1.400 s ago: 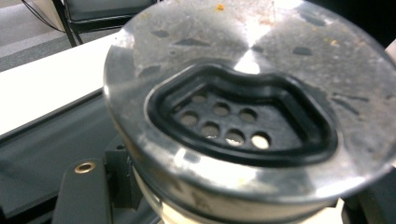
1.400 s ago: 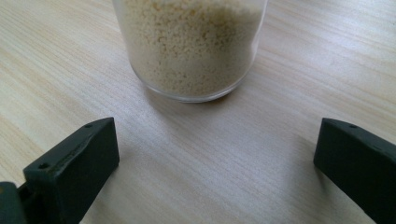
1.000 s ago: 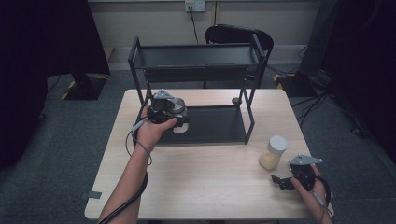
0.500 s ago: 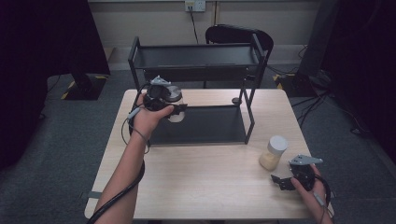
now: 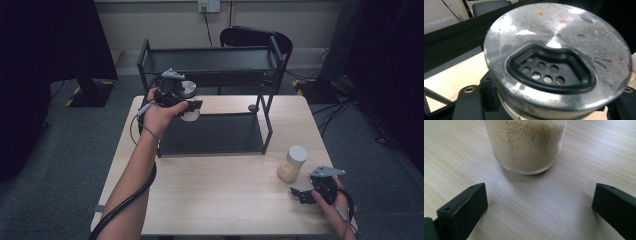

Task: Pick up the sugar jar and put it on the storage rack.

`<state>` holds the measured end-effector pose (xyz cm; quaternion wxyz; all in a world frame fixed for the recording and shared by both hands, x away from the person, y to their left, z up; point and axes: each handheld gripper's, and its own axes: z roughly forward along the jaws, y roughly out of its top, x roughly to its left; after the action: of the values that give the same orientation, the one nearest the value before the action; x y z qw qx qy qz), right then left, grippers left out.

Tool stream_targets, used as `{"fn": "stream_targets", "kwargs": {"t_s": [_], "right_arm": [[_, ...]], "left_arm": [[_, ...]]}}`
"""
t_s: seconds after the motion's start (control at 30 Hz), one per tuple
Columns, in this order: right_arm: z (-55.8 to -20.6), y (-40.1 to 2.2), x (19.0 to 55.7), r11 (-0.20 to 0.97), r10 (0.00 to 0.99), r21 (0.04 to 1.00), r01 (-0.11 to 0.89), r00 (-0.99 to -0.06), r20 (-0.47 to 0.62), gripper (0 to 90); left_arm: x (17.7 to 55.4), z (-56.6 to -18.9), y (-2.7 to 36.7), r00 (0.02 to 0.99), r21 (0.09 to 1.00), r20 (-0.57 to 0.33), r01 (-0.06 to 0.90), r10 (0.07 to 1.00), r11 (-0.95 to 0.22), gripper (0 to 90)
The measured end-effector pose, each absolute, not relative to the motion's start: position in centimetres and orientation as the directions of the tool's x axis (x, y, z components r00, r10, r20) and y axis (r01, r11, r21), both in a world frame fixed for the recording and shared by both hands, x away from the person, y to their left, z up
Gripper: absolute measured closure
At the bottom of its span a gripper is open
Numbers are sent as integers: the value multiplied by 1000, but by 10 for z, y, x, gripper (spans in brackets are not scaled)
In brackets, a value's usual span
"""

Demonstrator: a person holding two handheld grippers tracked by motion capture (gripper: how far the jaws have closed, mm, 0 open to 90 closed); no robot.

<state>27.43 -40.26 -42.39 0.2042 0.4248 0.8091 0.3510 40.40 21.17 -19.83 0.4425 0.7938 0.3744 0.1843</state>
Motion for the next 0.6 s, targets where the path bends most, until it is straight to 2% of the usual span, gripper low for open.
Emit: {"fn": "stream_targets", "kwargs": {"t_s": [0.6], "right_arm": [[-424,-403,274,393,831,741,544,-556,-32,0]], "left_arm": [[405,-165,211,647,851,-26,414,762,-323,303]]}}
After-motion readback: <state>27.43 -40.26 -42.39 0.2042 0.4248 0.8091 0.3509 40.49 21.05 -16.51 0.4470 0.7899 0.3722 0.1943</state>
